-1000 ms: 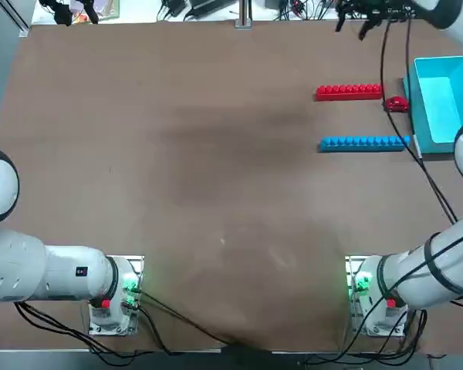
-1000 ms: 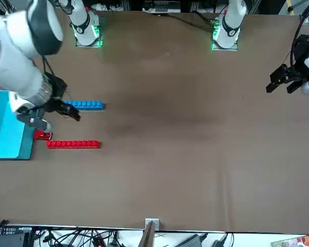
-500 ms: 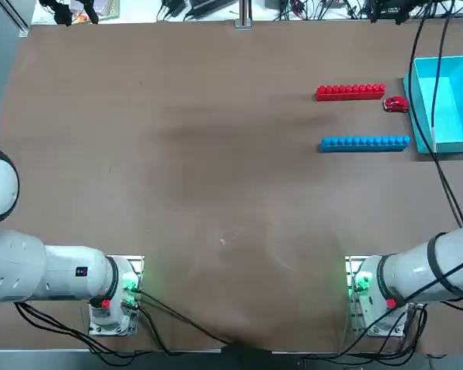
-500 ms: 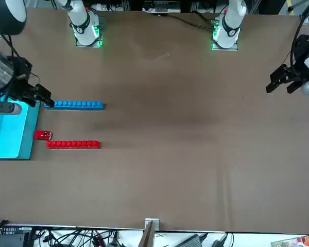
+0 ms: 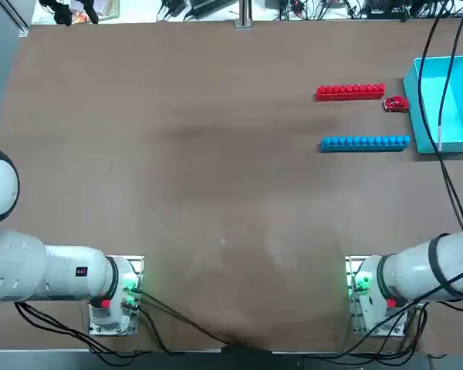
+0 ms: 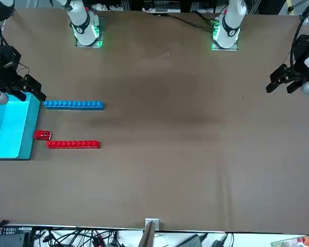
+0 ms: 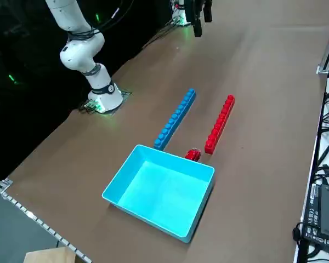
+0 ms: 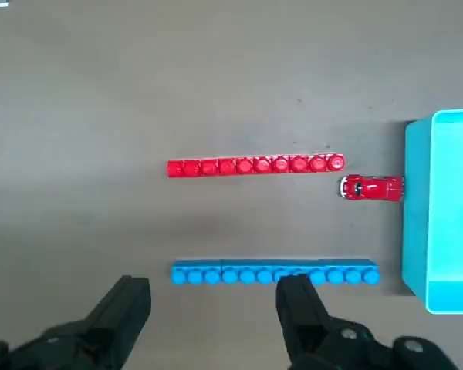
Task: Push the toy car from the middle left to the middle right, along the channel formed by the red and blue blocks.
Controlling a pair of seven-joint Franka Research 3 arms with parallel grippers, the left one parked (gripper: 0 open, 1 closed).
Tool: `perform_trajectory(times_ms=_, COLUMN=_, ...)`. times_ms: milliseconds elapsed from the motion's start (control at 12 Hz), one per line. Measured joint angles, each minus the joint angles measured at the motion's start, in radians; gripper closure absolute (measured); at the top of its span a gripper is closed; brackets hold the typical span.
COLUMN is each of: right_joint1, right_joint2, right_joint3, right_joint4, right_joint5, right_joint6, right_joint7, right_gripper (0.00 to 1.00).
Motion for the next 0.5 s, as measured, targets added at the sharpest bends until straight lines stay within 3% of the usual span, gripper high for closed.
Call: perform_trajectory(times_ms=500, right_joint1=-0.004, right_joint2=-0.112, right_joint3=0.001, right_joint4=-0.091, right_joint5=-0.084, right_joint6=-0.075, right_joint7=-0.064, right_gripper=0.0)
